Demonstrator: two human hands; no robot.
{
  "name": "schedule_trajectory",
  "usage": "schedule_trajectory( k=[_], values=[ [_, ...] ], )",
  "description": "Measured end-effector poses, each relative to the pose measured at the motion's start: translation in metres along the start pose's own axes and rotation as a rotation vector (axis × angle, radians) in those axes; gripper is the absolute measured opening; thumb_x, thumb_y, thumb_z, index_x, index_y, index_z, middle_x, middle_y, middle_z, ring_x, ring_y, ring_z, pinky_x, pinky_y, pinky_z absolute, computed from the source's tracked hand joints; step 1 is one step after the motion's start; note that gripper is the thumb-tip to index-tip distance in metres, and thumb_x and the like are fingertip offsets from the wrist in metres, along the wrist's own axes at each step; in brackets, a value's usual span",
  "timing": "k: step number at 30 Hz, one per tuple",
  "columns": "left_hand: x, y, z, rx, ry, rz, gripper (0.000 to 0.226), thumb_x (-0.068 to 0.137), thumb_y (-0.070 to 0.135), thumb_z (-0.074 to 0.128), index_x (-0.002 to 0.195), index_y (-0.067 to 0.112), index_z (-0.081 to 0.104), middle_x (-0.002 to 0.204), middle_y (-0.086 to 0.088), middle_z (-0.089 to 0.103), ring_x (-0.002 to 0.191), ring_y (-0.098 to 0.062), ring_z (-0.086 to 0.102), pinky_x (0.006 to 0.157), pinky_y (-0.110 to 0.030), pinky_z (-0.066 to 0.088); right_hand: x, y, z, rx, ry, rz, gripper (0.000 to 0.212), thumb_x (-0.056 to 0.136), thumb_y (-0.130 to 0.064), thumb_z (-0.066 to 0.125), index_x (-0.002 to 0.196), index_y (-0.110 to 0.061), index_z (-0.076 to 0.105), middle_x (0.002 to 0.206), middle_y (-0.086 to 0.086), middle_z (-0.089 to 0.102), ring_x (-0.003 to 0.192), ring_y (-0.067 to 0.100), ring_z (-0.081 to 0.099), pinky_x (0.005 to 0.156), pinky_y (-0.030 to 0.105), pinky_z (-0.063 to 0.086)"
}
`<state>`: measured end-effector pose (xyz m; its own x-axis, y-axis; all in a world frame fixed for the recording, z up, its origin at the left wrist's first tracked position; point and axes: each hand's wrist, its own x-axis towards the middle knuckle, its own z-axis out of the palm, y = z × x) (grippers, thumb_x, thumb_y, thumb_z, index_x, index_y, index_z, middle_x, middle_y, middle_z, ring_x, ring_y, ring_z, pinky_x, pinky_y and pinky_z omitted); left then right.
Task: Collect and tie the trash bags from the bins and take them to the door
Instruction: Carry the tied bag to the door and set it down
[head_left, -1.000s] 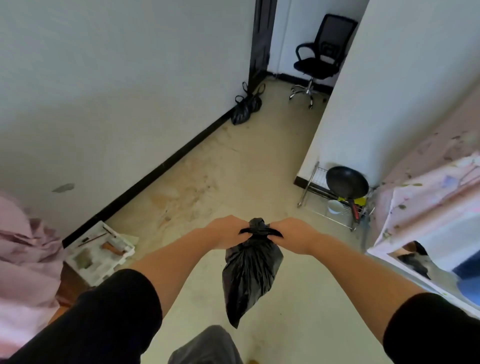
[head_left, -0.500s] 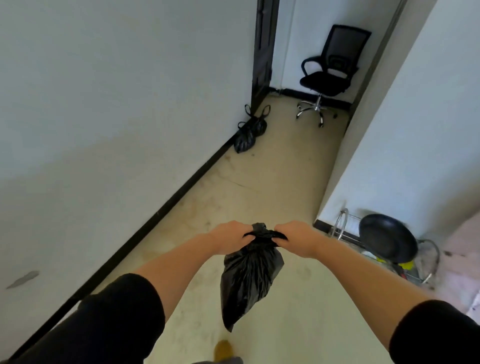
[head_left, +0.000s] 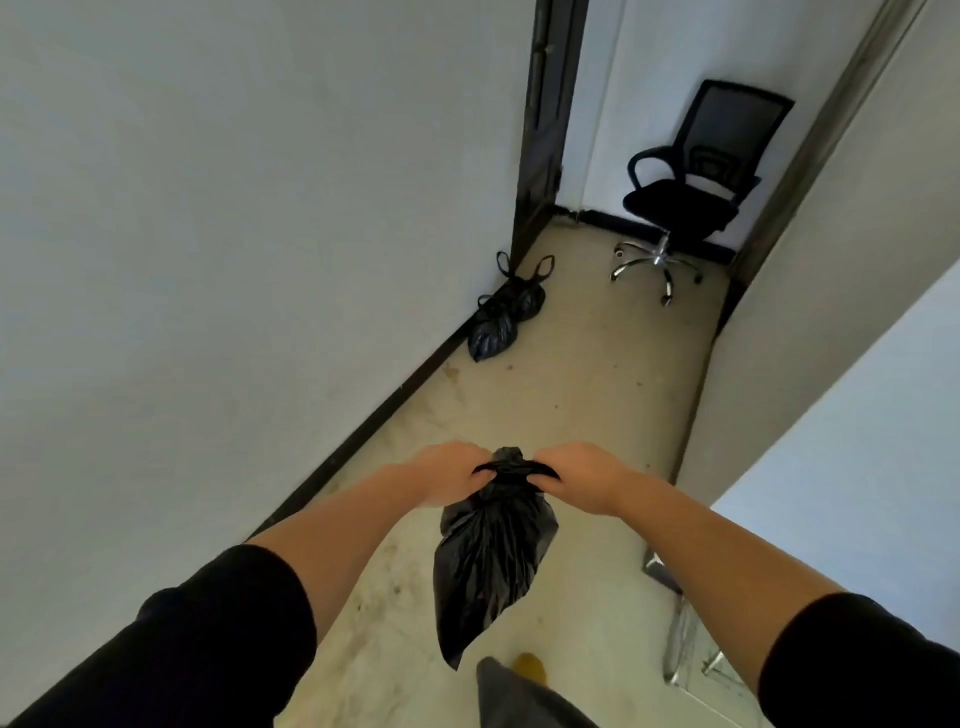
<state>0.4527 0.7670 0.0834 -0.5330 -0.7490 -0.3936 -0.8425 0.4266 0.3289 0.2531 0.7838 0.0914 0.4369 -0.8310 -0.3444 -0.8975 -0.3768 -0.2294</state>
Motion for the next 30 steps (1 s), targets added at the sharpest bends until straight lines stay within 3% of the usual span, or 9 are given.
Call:
schedule_trajectory(
  k=[9,13,17,21,24,28,30],
  values=[
    [0.152,-0.036,-0.075,-0.079,-0.026,-0.084,0.026,0.102,0.032,0.032,0.100,0.014,0.051,0.100,-0.010,0.059,0.086,-0.024,0.052,0.071,-0.031,0.038,0.135,0.109,-0.068,0.008,-0.052,-0.033,0.031,0.101,-0.032,0.034,0.107,-0.009,0.053,0.102,0.015,0.064,0.088,0.031,0.058,0.071,0.040,0.042],
    [0.218,-0.070,-0.106,-0.104,-0.035,-0.073,0.027,0.102,0.030,0.032,0.103,0.011,0.052,0.104,-0.012,0.060,0.083,-0.022,0.050,0.071,-0.030,0.035,0.206,0.147,-0.093,0.006,-0.058,-0.017,0.031,0.101,-0.032,0.034,0.105,-0.008,0.053,0.103,0.015,0.063,0.091,0.032,0.058,0.070,0.038,0.040],
    [0.290,-0.114,-0.147,-0.143,-0.044,-0.030,0.027,0.101,0.026,0.035,0.106,0.007,0.053,0.106,-0.017,0.060,0.093,-0.030,0.055,0.071,-0.030,0.036,0.279,0.179,-0.120,0.044,-0.046,0.033,0.031,0.101,-0.031,0.033,0.104,-0.008,0.054,0.104,0.016,0.063,0.092,0.032,0.058,0.068,0.033,0.036],
    [0.352,-0.157,-0.195,-0.153,-0.069,0.010,0.026,0.101,0.023,0.036,0.104,0.004,0.053,0.105,-0.020,0.061,0.082,-0.025,0.049,0.070,-0.028,0.033,0.348,0.203,-0.149,0.093,-0.039,0.086,0.031,0.101,-0.031,0.034,0.103,-0.007,0.054,0.102,0.016,0.064,0.091,0.032,0.058,0.072,0.038,0.041],
    [0.394,-0.185,-0.224,-0.150,-0.084,-0.001,0.021,0.101,0.022,0.037,0.095,0.007,0.050,0.105,-0.020,0.060,0.080,-0.022,0.047,0.069,-0.028,0.033,0.393,0.215,-0.167,0.150,0.001,0.095,0.031,0.100,-0.031,0.036,0.101,-0.006,0.054,0.098,0.017,0.064,0.087,0.033,0.059,0.071,0.039,0.042],
    [0.444,-0.216,-0.244,-0.150,-0.118,-0.035,0.027,0.099,0.021,0.039,0.110,0.002,0.054,0.112,-0.018,0.059,0.102,-0.031,0.055,0.077,-0.030,0.037,0.447,0.231,-0.182,0.181,-0.022,0.077,0.028,0.100,-0.031,0.037,0.091,-0.009,0.051,0.088,0.016,0.062,0.080,0.032,0.057,0.062,0.034,0.034],
    [0.470,-0.233,-0.254,-0.150,-0.101,-0.044,0.025,0.098,0.019,0.041,0.108,0.001,0.055,0.112,-0.017,0.057,0.104,-0.032,0.055,0.082,-0.033,0.040,0.477,0.243,-0.192,0.207,-0.033,0.062,0.026,0.100,-0.030,0.037,0.082,-0.013,0.044,0.075,0.008,0.054,0.072,0.028,0.051,0.061,0.033,0.033]
  ],
)
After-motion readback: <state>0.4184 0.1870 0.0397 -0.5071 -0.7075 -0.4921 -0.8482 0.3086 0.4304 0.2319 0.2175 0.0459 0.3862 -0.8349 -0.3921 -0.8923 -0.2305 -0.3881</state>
